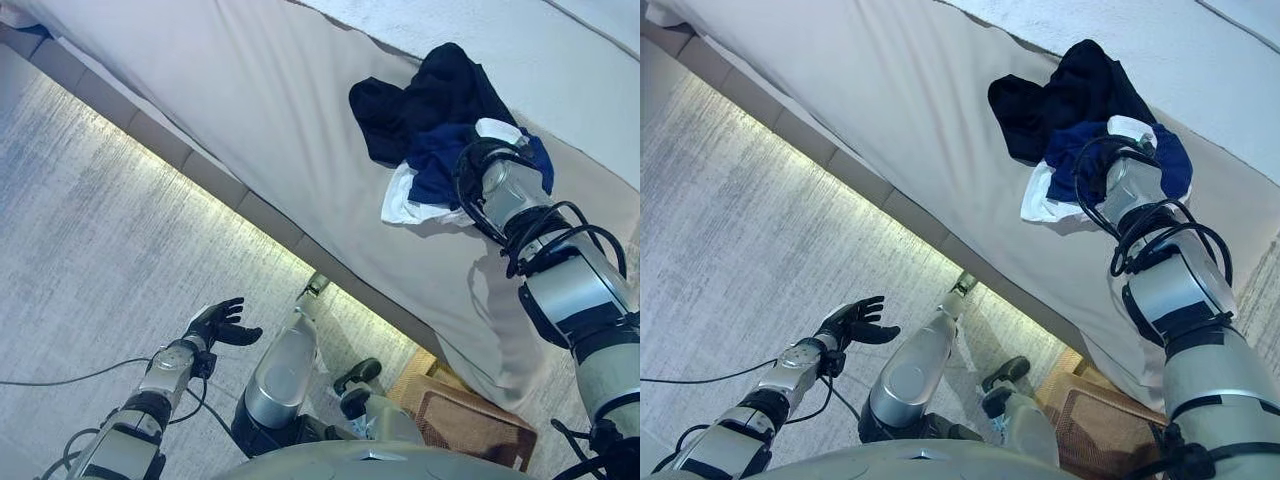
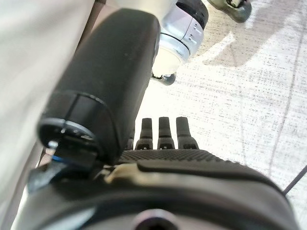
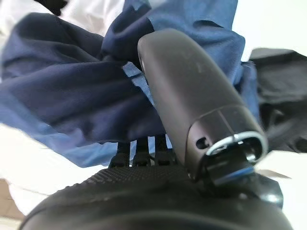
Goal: Pick up the clothes from the bed and place them into the basket
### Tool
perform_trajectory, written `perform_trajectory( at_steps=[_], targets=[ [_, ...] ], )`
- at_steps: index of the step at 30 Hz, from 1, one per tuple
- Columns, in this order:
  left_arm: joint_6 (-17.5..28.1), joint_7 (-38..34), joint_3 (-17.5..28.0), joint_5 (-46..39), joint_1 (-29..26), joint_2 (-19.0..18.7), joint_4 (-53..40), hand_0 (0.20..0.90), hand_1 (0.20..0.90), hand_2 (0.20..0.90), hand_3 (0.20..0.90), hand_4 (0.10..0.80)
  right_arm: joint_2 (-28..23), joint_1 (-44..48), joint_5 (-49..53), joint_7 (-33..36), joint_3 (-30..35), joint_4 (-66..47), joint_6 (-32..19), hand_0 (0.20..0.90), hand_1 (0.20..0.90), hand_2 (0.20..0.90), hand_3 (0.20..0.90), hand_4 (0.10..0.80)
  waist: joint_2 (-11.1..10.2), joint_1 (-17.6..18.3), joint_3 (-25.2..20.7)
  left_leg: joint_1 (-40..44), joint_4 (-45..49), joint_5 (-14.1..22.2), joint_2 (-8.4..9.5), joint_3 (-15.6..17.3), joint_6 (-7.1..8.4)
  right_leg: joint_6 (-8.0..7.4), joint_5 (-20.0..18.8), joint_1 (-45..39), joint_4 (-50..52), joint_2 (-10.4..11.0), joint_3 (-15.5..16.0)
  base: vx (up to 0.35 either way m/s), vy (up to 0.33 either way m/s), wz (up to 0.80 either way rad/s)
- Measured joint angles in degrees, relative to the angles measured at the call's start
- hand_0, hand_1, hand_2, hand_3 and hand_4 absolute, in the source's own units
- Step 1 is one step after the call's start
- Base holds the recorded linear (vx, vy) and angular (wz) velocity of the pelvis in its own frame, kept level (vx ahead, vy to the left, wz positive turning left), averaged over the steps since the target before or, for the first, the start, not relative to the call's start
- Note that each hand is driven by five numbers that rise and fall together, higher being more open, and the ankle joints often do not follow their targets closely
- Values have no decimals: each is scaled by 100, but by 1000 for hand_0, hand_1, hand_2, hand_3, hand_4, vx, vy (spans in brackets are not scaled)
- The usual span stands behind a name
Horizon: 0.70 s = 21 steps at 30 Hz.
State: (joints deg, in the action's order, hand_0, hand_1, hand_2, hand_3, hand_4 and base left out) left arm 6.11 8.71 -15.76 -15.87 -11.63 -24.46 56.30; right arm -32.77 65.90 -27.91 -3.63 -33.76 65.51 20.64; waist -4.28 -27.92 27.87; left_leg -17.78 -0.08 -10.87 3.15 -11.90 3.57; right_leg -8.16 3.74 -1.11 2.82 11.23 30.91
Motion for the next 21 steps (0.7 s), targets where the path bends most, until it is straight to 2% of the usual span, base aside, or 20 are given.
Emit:
perform_trajectory(
  at_steps=[1,2,7,10,11,13,17,21],
  targets=[
    [58,35,0,0,12,11,-10,900,900,900,900,800,18,53,-135,-145,0,89,73,411,411,411,329,229,-5,-12,2,-32,5,0,-20,0,0,-6,5,29,-14,-19,3,20,-34,-5],
    [92,61,-1,0,28,27,-53,900,900,900,900,800,20,115,-160,-267,-1,143,133,300,300,300,200,100,-5,-11,2,-92,38,1,-34,0,-1,-6,6,65,-30,-42,-1,26,-45,-5],
    [151,54,-7,0,24,49,-167,900,900,900,900,800,19,151,-125,-232,7,331,314,300,300,300,200,100,-17,1,8,-207,94,13,-97,-1,-20,-6,5,135,-75,-115,-9,37,-54,-2],
    [151,23,-8,-1,29,38,-162,900,900,900,900,800,8,154,386,465,42,185,244,300,300,300,200,100,-38,48,19,-191,99,9,-115,23,-18,-6,2,132,-71,-128,-54,55,-37,-4],
    [151,-4,-6,-4,48,22,-156,900,900,900,900,800,4,147,574,749,104,-70,249,300,300,300,200,100,-54,110,27,-191,102,1,-120,28,-27,-5,-1,131,-69,-135,-71,58,-21,-4],
    [159,-83,41,-2,174,-21,-134,900,900,900,900,800,-34,60,929,1586,351,-1380,246,300,300,300,200,100,-134,358,66,-172,140,-27,-149,81,-42,36,-49,134,-54,-147,-145,61,-5,-15],
    [167,-84,58,9,301,-19,-84,900,900,900,900,800,-153,-204,1094,2945,935,-3031,-314,300,300,300,200,100,-169,524,84,155,153,9,-202,283,-140,48,-79,-25,64,-109,-374,45,6,-22],
    [184,-64,271,77,454,-5,-39,900,900,900,900,800,-552,-616,1066,3427,1532,-4510,-572,300,300,300,200,100,-194,726,69,521,138,182,-221,380,-182,65,-91,-304,135,-79,-452,97,-70,-14]
  ],
)
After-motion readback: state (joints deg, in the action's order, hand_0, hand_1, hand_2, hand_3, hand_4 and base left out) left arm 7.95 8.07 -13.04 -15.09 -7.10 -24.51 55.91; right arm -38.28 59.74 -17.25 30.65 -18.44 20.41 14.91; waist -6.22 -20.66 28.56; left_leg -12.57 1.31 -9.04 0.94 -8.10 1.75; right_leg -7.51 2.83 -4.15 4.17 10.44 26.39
